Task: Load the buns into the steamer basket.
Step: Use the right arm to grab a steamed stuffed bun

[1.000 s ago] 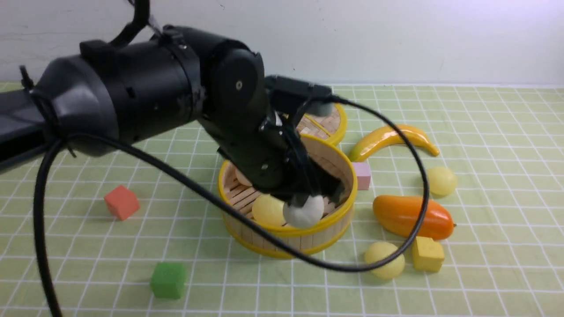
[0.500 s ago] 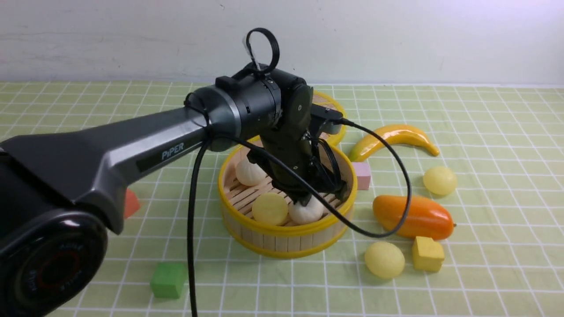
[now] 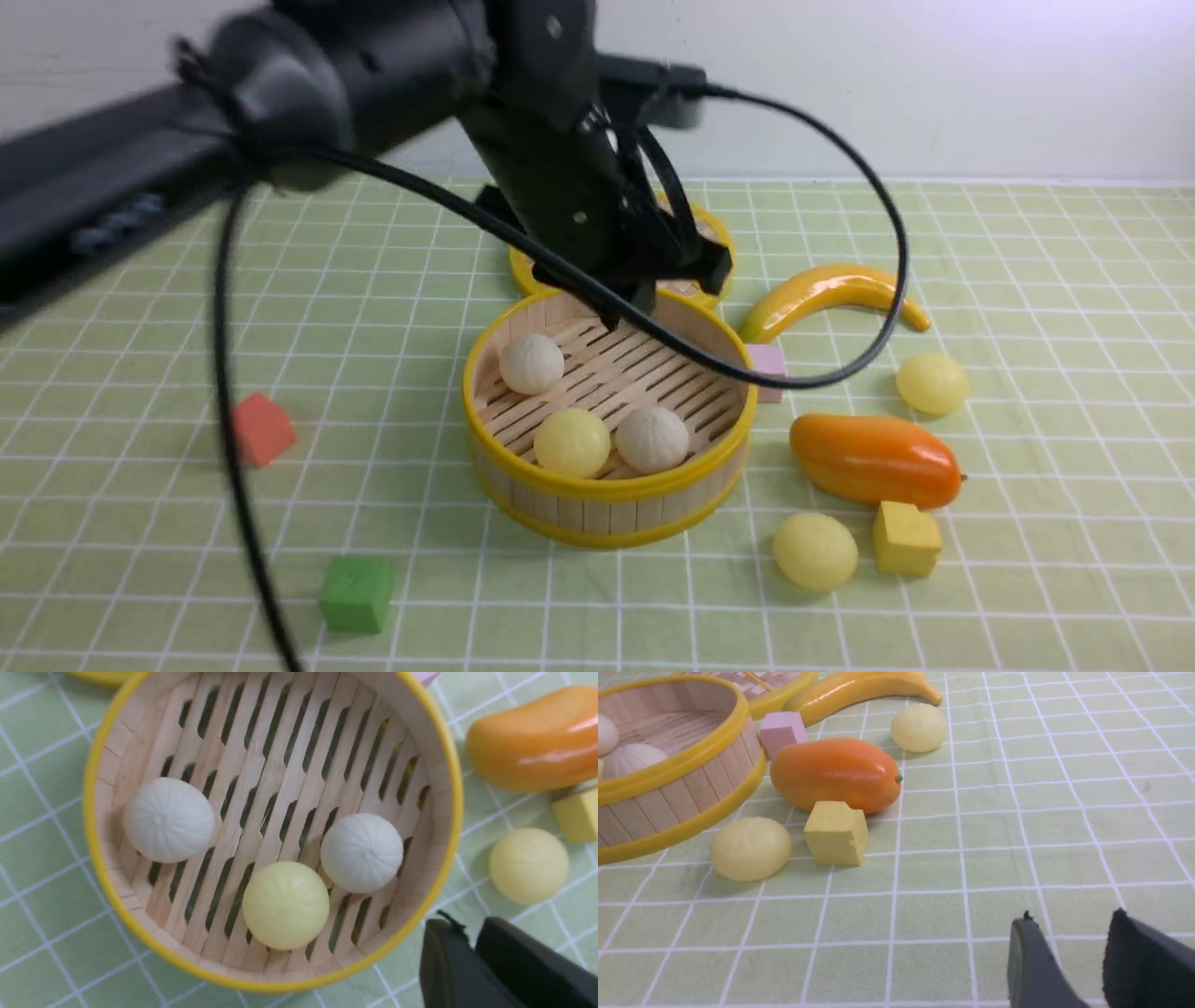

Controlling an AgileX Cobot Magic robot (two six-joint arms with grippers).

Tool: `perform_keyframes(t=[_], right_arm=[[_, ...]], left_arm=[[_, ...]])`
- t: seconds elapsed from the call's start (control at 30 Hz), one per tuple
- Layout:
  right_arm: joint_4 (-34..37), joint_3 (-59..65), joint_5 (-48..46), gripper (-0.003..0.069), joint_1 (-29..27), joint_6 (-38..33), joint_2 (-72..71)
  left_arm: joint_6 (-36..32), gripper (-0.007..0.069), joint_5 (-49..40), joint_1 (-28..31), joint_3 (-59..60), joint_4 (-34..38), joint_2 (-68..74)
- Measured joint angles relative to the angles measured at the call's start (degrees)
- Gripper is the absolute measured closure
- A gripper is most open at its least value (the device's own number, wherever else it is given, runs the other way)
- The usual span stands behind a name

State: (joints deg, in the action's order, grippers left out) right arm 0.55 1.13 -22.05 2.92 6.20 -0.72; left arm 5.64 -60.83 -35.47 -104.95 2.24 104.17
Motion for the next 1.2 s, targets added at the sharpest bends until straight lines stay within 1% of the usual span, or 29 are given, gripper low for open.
perform_keyframes(t=[0.03, 0.07, 0.1, 0.13, 0.2, 0.23, 0.27, 0.43, 0.47, 0.5, 0.53, 0.6, 0.63, 0.7, 0.83, 0.9, 1.03, 1.07, 1.13, 1.2], right_arm=[[0.0, 0.0, 0.0, 0.042, 0.0, 0.0, 0.0], [0.0, 0.0, 0.0, 0.042, 0.0, 0.0, 0.0], [0.0, 0.0, 0.0, 0.042, 0.0, 0.0, 0.0], [0.0, 0.0, 0.0, 0.042, 0.0, 0.0, 0.0], [0.0, 0.0, 0.0, 0.042, 0.0, 0.0, 0.0], [0.0, 0.0, 0.0, 0.042, 0.0, 0.0, 0.0], [0.0, 0.0, 0.0, 0.042, 0.0, 0.0, 0.0], [0.0, 0.0, 0.0, 0.042, 0.0, 0.0, 0.0], [0.0, 0.0, 0.0, 0.042, 0.0, 0.0, 0.0], [0.0, 0.0, 0.0, 0.042, 0.0, 0.0, 0.0], [0.0, 0.0, 0.0, 0.042, 0.0, 0.0, 0.0], [0.0, 0.0, 0.0, 0.042, 0.0, 0.0, 0.0], [0.0, 0.0, 0.0, 0.042, 0.0, 0.0, 0.0], [0.0, 0.0, 0.0, 0.042, 0.0, 0.0, 0.0], [0.5, 0.0, 0.5, 0.042, 0.0, 0.4, 0.0], [2.6, 0.1, 1.2, 0.042, 0.0, 1.9, 0.0], [16.9, 0.5, 7.7, 0.042, 0.0, 10.0, 0.0], [21.2, 0.5, 11.4, 0.042, 0.0, 12.0, 0.0], [26.6, 0.5, 15.1, 0.042, 0.0, 14.3, 0.0], [31.5, 0.2, 16.6, 0.0423, 0.0, 15.3, 0.0]], left_arm=[[0.0, 0.0634, 1.0, 0.0, 3.2, -0.1, -4.5], [0.0, 0.0638, 1.6, 0.0, 3.7, -0.1, -5.2], [-0.1, 0.0638, 4.3, 0.0, 9.2, -0.1, -11.5], [-0.1, 0.0638, 4.7, 0.0, 10.7, -0.1, -13.1], [0.0, 0.0638, 10.2, 0.0, 20.0, -0.1, -23.1], [0.0, 0.0638, 13.1, 0.0, 24.6, 0.0, -25.6], [0.3, 0.0638, 16.9, 0.0, 30.4, 0.4, -31.6], [0.7, 0.0638, 34.2, 0.0, 54.9, 3.8, -52.5], [0.7, 0.0638, 39.2, 0.0, 60.1, 4.6, -56.6], [0.7, 0.0638, 39.2, 0.0, 61.1, 4.6, -57.4], [0.7, 0.0638, 45.1, 0.0, 68.1, 5.3, -62.8], [0.8, 0.0638, 53.5, 0.0, 77.9, 5.5, -70.3], [1.2, 0.0638, 56.0, 0.0, 81.5, 5.7, -73.1], [2.3, 0.0638, 58.0, 0.0, 86.1, 6.5, -76.7], [4.2, 0.0638, 59.4, 0.0, 90.9, 7.8, -81.5], [4.3, 0.0638, 59.5, 0.0, 91.5, 7.9, -83.0], [4.5, 0.0638, 59.5, 0.0, 92.1, 8.0, -85.1], [4.5, 0.0638, 59.1, 0.0, 92.3, 8.1, -85.2], [4.5, 0.0638, 58.4, 0.0, 92.4, 8.1, -85.2], [4.5, 0.0638, 57.9, 0.0, 92.4, 8.1, -85.2]])
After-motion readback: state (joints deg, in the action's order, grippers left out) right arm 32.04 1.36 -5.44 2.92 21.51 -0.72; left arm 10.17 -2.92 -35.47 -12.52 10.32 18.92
